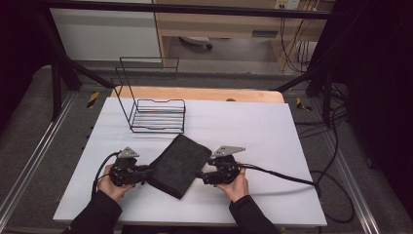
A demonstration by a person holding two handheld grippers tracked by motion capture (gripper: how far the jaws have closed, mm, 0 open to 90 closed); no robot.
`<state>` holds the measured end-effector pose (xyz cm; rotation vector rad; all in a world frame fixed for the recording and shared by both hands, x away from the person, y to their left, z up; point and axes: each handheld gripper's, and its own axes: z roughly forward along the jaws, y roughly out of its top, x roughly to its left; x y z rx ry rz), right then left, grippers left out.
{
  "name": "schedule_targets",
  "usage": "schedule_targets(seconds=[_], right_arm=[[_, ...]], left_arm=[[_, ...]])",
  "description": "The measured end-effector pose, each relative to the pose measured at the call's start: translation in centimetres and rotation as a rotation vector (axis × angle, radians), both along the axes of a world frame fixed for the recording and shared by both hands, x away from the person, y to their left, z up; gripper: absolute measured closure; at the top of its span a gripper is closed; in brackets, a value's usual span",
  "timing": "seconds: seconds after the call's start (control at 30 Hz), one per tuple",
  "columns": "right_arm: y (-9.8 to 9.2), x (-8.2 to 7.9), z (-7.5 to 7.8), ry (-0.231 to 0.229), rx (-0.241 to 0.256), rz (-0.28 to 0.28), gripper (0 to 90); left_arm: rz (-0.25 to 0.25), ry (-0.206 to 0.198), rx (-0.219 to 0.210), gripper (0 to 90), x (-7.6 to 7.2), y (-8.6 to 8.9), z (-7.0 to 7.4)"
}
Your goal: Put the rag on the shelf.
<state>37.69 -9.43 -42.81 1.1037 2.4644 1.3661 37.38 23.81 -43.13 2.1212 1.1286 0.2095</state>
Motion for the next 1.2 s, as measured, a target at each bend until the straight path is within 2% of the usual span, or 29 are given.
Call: schedule_targets(seconds=[0.1, 0.23, 0.3, 0.37, 0.43, 0.67, 0.73, 0.8, 0.87, 1.0, 1.13, 1.2], right_arm=[[0.9, -1.2, -0.6, 0.001, -0.025, 0.03, 29.4], [2.6, -2.5, -1.1, 0.017, -0.036, 0.067, 37.5], [3.0, -2.8, -1.3, 0.024, -0.036, 0.061, 38.8], [4.1, -3.2, -1.9, 0.048, -0.042, 0.051, 43.7], [4.5, -3.3, -2.3, 0.08, -0.033, 0.028, 43.7], [5.6, -4.0, -2.6, 0.053, -0.06, -0.029, 46.4], [5.7, -4.1, -2.7, 0.051, -0.058, -0.043, 49.5], [5.8, -4.3, -2.8, 0.069, -0.052, -0.057, 53.8], [5.8, -4.4, -2.9, 0.067, -0.051, -0.056, 60.8], [5.8, -4.1, -2.8, 0.107, -0.03, -0.044, 78.5], [5.3, -3.5, -2.4, 0.141, -0.025, -0.013, 83.8], [4.8, -3.2, -2.2, 0.144, -0.019, -0.001, 84.2]], left_arm=[[-0.008, 0.007, 0.013, 69.4, 0.1, 0.0, -0.2], [-0.002, 0.018, 0.018, 72.0, 0.1, -0.1, -0.4], [-0.001, 0.021, 0.017, 73.0, 0.0, -0.1, -0.4], [0.002, 0.029, 0.015, 75.3, 0.1, -0.1, -0.4], [-0.002, 0.032, 0.016, 76.5, 0.1, -0.2, -0.4], [0.002, 0.043, 0.008, 77.9, 0.2, -0.1, -0.3], [0.003, 0.043, 0.01, 78.1, 0.1, -0.1, -0.3], [0.007, 0.046, 0.007, 78.6, 0.1, -0.1, -0.3], [0.007, 0.047, 0.006, 79.5, 0.1, -0.1, -0.3], [0.012, 0.053, 0.003, 81.2, 0.0, -0.1, -0.1], [0.011, 0.06, -0.008, 81.9, -0.1, 0.0, 0.1], [-0.003, 0.077, -0.034, 82.0, -0.5, 0.0, 0.3]])
